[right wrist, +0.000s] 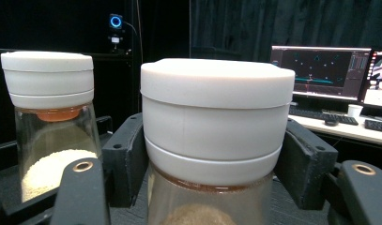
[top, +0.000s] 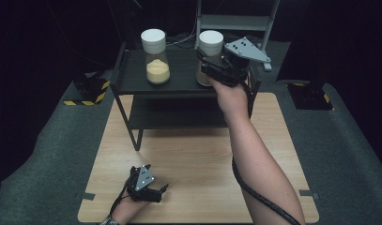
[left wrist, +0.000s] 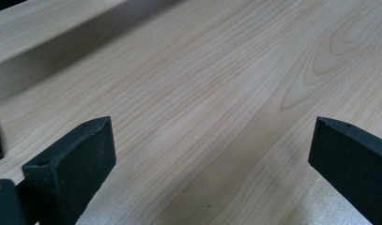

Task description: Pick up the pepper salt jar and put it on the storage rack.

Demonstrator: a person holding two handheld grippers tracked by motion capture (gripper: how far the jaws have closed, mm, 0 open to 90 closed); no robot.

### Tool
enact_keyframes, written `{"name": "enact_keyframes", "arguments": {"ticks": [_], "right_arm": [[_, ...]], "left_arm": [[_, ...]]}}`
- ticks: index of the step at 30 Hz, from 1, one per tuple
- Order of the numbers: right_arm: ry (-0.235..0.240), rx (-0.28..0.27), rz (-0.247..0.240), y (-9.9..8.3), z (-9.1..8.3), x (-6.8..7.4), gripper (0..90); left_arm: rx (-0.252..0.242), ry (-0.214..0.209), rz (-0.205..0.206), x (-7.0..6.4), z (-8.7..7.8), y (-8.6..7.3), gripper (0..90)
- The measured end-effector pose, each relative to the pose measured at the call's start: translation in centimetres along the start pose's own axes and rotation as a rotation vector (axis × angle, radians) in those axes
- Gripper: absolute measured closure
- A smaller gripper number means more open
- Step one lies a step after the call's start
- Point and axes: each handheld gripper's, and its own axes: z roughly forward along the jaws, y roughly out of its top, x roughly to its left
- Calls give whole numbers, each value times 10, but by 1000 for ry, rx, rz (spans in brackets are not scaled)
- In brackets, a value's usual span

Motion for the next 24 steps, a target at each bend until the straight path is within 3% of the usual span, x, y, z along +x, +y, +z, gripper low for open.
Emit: {"name": "enact_keyframes", "arguments": {"ticks": [10, 21, 24], "right_arm": [[1, 8, 1, 0, -1, 2, 270], [6, 19, 4, 6, -7, 7, 6], [4, 8, -5, 5, -9, 8, 0]], "left_arm": [[-3, -1, -3, 0, 0, -1, 13], [-3, -1, -4, 1, 0, 0, 13], [-3, -2, -5, 1, 0, -1, 13]]}}
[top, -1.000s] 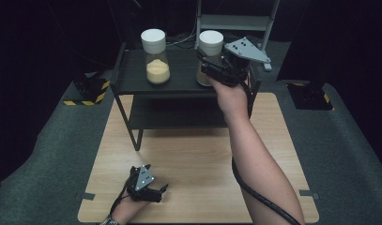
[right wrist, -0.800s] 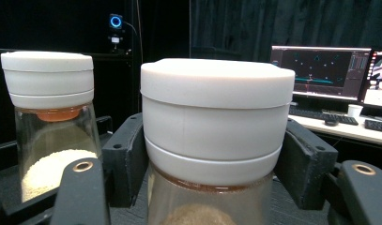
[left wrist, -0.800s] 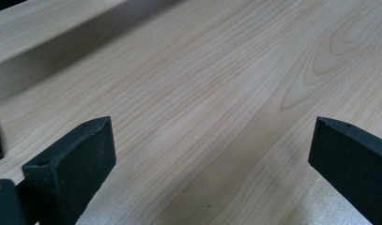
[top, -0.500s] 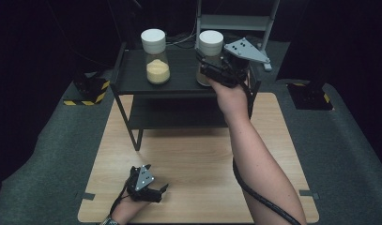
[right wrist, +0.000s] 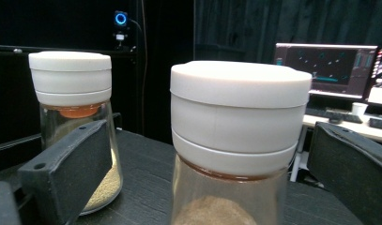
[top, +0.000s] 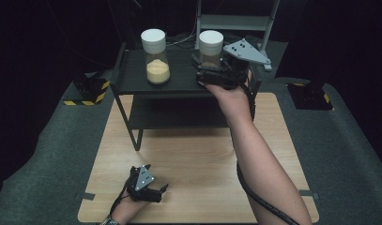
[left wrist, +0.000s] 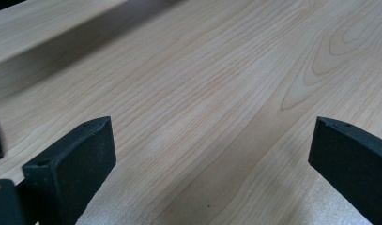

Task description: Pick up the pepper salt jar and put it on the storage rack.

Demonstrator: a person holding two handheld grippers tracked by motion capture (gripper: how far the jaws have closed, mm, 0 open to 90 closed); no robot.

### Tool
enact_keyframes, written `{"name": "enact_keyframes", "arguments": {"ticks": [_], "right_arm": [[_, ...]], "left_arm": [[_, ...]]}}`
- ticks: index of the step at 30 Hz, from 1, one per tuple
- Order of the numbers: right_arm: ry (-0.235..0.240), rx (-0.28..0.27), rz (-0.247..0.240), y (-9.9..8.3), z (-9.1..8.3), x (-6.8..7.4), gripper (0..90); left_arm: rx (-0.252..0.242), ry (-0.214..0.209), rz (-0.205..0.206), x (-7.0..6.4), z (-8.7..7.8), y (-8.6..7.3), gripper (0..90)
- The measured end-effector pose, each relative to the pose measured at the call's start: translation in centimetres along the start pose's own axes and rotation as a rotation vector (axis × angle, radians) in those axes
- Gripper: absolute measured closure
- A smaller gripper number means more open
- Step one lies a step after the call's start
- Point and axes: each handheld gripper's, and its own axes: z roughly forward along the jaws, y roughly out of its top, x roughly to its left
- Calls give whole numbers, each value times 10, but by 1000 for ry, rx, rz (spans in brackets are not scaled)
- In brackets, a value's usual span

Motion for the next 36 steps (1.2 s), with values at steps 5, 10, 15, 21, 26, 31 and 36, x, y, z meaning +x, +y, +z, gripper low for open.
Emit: {"name": "enact_keyframes", "arguments": {"ticks": [5, 10, 15, 21, 26, 31, 36], "right_arm": [[-1, -5, -8, -2, -4, 1, 0], [11, -21, -13, -6, -13, 2, 0], [16, -30, -24, -9, -23, 4, 0], [19, -35, -46, -14, -35, 6, 0], [41, -39, -57, -23, -47, 4, 0], [45, -41, -83, -30, -56, 6, 0], [51, -28, -100, -39, -68, 7, 0]], "left_arm": [[2, 0, 2, 0, 0, 0, 13], [3, 1, 3, -1, 0, 1, 13], [5, 3, 3, -1, 0, 1, 13], [7, 5, 6, -2, 0, 1, 13], [8, 9, 13, -3, 1, 2, 13], [9, 12, 17, -4, 1, 2, 13], [10, 13, 21, -4, 1, 2, 13]]}}
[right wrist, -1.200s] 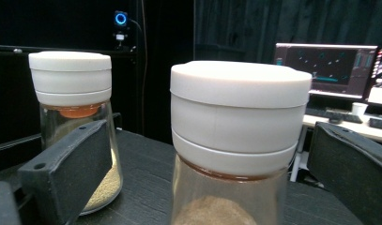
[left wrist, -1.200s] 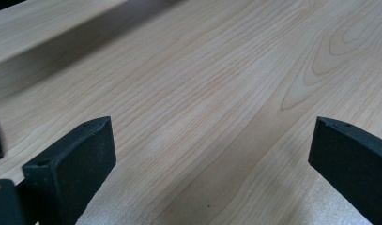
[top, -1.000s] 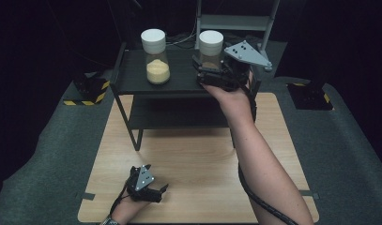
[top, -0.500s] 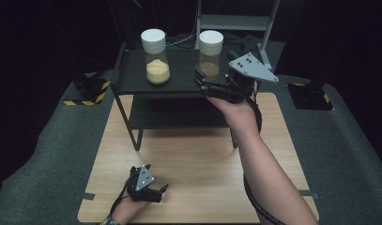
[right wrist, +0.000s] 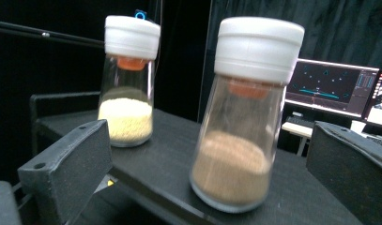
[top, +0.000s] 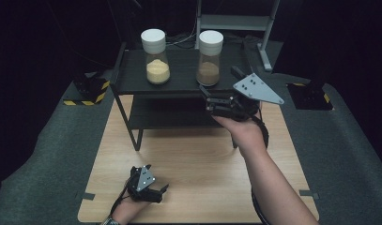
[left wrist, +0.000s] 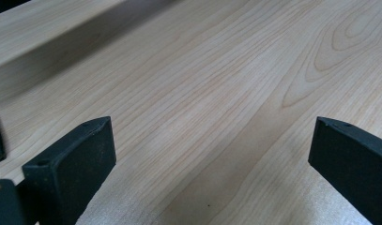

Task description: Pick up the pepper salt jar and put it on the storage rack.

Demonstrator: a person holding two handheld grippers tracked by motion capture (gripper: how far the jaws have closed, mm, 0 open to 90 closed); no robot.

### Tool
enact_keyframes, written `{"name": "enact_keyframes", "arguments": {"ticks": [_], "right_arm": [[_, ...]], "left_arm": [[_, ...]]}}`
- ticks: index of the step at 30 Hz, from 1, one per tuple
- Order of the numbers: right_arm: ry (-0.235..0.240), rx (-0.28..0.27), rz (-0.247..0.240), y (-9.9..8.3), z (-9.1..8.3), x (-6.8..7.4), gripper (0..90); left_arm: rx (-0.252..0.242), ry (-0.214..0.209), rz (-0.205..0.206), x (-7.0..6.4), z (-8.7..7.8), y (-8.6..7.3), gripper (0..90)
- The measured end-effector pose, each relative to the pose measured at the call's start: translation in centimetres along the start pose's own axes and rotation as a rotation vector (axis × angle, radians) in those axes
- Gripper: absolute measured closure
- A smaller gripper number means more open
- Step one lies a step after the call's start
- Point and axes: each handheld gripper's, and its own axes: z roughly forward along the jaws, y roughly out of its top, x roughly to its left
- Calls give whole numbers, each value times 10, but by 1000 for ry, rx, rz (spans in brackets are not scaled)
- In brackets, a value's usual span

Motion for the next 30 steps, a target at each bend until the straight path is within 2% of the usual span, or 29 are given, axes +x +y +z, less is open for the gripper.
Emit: {"name": "enact_keyframes", "arguments": {"ticks": [4, 10, 14, 30], "right_arm": [[1, 6, -14, -10, -9, 2, 0], [0, 29, -36, -26, -21, 6, 0], [5, 66, -40, -39, -27, 7, 0], [7, 162, -59, -98, -60, 20, 0]], "left_arm": [[-2, 1, -4, 0, 0, 0, 13], [5, 3, 14, -2, 0, 1, 13], [6, 3, 20, -2, 0, 1, 13], [-5, -8, -2, 2, 0, -1, 13]]}}
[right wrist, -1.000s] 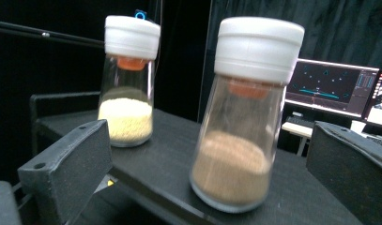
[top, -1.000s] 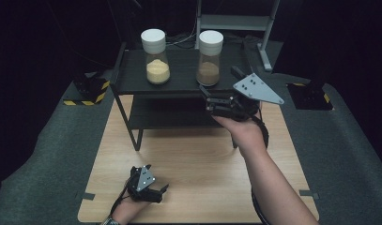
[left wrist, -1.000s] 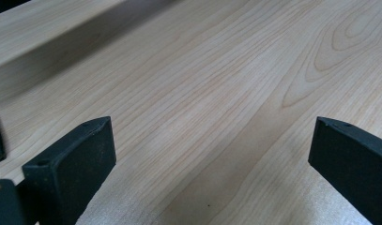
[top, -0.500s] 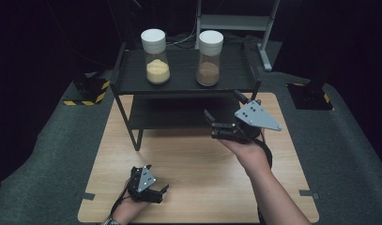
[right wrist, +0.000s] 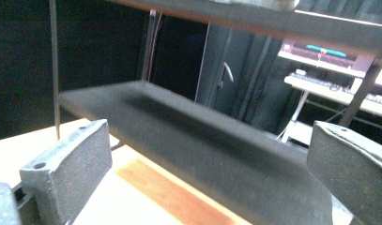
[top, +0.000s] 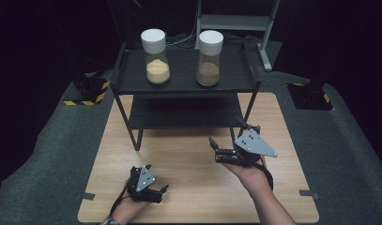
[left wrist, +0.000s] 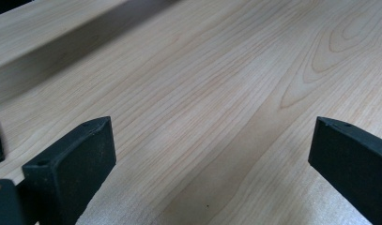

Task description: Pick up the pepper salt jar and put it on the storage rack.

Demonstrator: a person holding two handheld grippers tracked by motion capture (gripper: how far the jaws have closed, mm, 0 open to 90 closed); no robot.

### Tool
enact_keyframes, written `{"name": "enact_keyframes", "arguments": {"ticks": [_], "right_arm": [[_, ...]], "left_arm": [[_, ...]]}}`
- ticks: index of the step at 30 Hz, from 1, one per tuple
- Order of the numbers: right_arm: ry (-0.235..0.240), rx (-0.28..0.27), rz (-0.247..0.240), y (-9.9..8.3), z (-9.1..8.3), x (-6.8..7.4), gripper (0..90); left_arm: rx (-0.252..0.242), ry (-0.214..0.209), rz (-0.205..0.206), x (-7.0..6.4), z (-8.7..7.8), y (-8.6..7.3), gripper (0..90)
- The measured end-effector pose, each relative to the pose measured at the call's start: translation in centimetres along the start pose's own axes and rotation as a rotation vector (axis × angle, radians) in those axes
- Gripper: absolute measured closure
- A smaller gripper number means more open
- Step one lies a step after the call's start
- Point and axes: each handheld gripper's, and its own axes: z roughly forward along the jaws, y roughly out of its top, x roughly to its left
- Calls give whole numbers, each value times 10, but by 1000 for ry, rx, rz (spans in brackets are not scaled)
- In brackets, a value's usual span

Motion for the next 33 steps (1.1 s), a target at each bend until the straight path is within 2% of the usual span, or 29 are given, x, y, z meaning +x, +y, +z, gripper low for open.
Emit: {"name": "enact_keyframes", "arguments": {"ticks": [16, 25, 27, 33], "right_arm": [[0, 96, -34, -51, -12, 13, 0], [-16, 158, -21, -80, -18, 16, 0], [-21, 189, -11, -91, -18, 18, 0], [-29, 240, 3, -107, -19, 20, 0]], "left_arm": [[-3, 2, 8, -1, 0, 0, 13], [-2, 3, 10, -2, 0, 0, 13], [-2, 4, 15, -2, 0, 0, 13], [0, 7, 20, -3, 0, 0, 13]]}}
